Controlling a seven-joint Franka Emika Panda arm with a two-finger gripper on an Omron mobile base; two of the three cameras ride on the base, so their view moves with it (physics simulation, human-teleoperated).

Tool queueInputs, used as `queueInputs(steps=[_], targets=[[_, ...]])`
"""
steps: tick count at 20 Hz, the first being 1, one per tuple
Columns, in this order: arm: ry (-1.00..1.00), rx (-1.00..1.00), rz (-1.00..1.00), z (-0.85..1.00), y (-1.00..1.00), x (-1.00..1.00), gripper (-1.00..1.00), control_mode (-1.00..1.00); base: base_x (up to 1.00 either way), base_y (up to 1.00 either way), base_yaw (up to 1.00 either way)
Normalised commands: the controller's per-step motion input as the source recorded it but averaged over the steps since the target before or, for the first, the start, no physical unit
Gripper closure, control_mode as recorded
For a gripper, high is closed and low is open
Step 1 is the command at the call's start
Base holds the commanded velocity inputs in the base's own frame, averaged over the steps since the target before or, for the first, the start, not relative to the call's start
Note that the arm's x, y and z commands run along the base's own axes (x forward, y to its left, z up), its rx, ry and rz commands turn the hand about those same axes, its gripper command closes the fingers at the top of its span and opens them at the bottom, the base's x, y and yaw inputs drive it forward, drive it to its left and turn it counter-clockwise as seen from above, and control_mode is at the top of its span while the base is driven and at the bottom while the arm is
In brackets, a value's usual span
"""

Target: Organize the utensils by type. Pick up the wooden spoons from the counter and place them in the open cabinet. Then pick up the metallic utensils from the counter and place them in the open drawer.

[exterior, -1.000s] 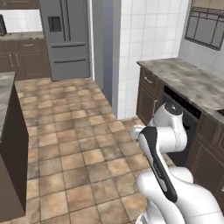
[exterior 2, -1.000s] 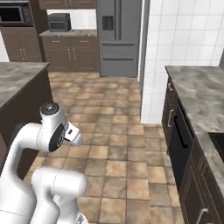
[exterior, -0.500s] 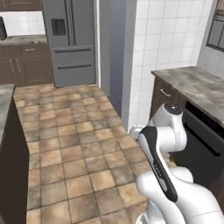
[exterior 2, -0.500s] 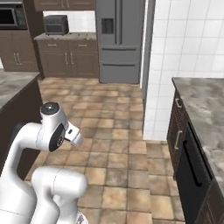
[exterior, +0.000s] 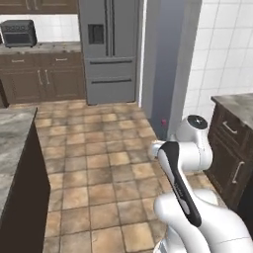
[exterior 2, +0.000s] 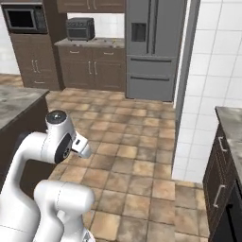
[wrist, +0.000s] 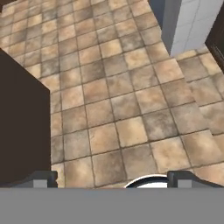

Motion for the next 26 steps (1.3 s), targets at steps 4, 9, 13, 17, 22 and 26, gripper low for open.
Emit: queueInputs(steps=[4,9,13,17,22,26], targets=[[0.0,0.0,0.0,0.0,0.0,0.0,-1.0,1.0,1.0,0.0,0.35],[0.0,0.0,0.0,0.0,0.0,0.0,-1.0,1.0,1.0,0.01,0.18],[0.0,0.0,0.0,0.0,0.0,0.0,-1.0,1.0,1.0,0.01,0.01],[0.0,0.0,0.0,0.0,0.0,0.0,-1.0,1.0,1.0,0.0,0.01],[0.0,0.0,0.0,0.0,0.0,0.0,-1.0,1.0,1.0,0.01,0.03],[0.0,0.0,0.0,0.0,0.0,0.0,-1.0,1.0,1.0,0.07,0.04]])
